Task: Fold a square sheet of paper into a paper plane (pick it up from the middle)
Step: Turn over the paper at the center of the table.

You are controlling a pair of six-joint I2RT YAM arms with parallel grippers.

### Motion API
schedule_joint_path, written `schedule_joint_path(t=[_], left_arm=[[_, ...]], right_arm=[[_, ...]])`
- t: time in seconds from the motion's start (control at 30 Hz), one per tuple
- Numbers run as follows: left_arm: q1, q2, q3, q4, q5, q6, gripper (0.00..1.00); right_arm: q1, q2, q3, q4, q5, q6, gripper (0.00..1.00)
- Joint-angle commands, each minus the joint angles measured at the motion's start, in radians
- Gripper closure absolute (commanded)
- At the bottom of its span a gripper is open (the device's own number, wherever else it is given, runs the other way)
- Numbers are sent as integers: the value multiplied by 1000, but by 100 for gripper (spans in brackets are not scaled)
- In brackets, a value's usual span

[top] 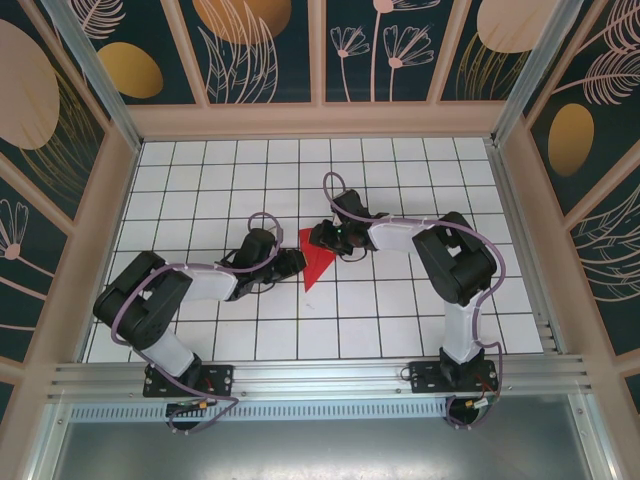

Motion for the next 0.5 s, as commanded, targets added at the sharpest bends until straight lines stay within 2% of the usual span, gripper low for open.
schedule_joint_path(t=[0.0, 0.47], left_arm=[[7, 14, 23, 51, 31, 11, 65], [9, 77, 43, 110, 75, 26, 66]], right_arm=[[9, 16, 28, -19, 3, 23, 57], [8, 4, -6, 79, -91, 27, 64]])
